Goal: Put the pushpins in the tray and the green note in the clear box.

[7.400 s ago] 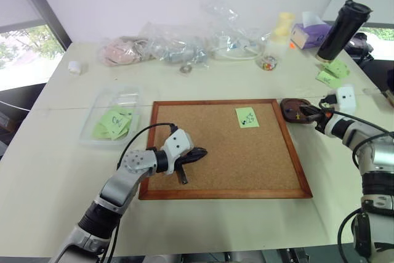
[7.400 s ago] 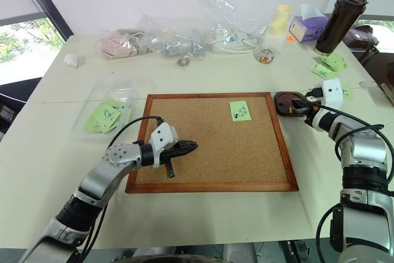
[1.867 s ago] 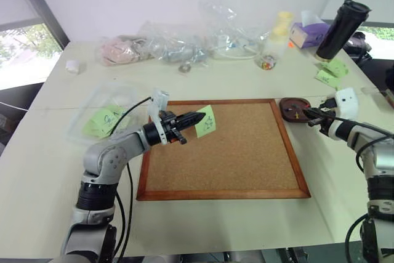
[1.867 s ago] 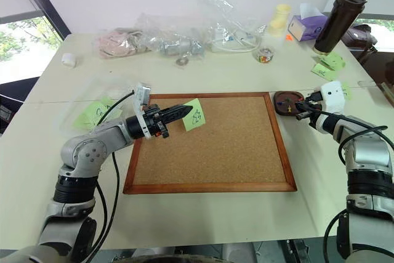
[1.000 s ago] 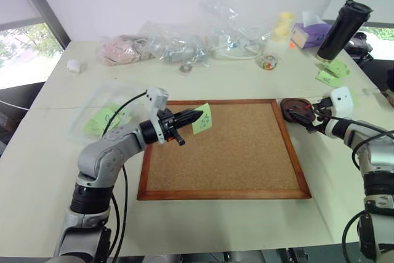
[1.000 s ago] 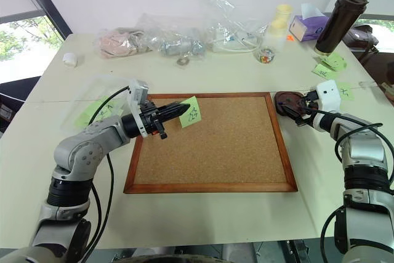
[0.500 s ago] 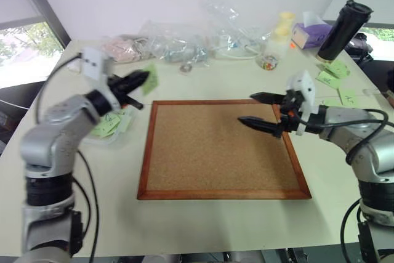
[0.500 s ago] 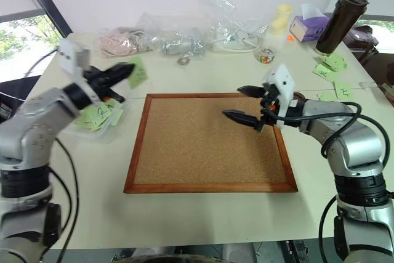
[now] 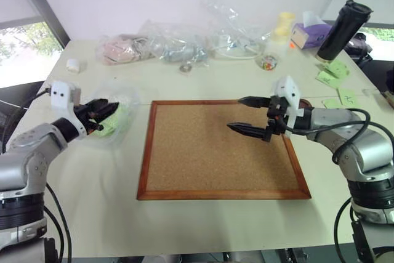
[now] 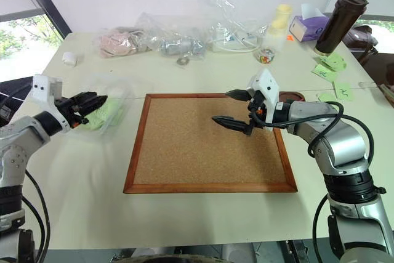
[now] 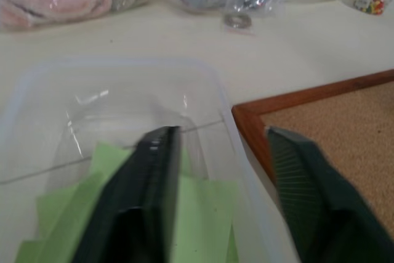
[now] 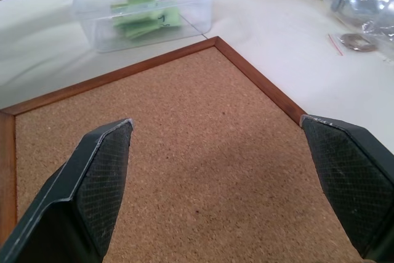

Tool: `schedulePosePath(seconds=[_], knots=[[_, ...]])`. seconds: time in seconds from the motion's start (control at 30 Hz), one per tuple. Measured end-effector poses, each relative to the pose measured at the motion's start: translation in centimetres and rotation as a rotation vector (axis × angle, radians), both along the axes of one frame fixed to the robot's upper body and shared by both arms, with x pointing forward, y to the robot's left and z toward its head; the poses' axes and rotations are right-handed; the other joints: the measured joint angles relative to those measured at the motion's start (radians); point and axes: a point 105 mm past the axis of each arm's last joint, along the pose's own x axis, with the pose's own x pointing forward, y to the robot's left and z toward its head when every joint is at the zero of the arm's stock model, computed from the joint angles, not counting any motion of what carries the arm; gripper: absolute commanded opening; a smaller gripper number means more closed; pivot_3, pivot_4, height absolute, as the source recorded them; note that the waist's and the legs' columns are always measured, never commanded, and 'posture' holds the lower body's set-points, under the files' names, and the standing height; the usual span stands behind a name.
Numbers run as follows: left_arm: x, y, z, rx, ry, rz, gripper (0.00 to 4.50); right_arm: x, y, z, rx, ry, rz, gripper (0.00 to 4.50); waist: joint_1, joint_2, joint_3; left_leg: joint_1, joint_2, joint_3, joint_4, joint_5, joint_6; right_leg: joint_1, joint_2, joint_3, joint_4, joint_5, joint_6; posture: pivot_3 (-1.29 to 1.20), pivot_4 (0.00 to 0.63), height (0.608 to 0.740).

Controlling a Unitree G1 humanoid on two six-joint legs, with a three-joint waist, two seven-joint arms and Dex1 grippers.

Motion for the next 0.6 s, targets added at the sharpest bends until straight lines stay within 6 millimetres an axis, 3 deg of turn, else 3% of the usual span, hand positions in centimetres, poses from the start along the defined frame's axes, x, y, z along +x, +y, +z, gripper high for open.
schedulePosePath(seconds=[0.03,0.23,0.43,0.6], knots=[[0.0,0.0,0.0,0.002,0.000,-0.007,4.47,0.0,-0.2,-0.2,-0.006,0.005,-0.005,4.50,0.001,0.000,0.000,0.000,0.000,0.000,0.000,0.000,0.000,0.000,0.000,0.000,0.000,0.000,0.000,0.00,0.150,0.740],[-0.1,-1.4,2.8,0.031,-0.067,-0.125,4.47,-0.4,-2.0,-1.3,-0.051,0.033,-0.056,4.50,0.004,0.000,0.000,0.000,0.000,0.000,0.000,0.000,0.000,0.000,0.000,0.000,0.000,0.000,0.000,0.00,0.150,0.740],[-1.3,-7.9,5.0,0.062,-0.120,-0.443,4.47,-1.3,-4.7,-2.0,-0.110,0.063,-0.117,4.50,0.001,0.000,0.000,0.000,0.000,0.000,0.000,0.000,0.000,0.000,0.000,0.000,0.000,0.000,0.000,0.00,0.150,0.740],[-3.5,-12.0,4.0,0.093,-0.078,-0.702,4.47,-2.4,-6.5,-2.6,-0.148,0.108,-0.137,4.50,-0.002,0.000,0.000,0.000,0.001,0.000,-0.001,0.000,0.000,0.000,0.000,0.000,0.000,0.000,0.000,0.00,0.150,0.740]])
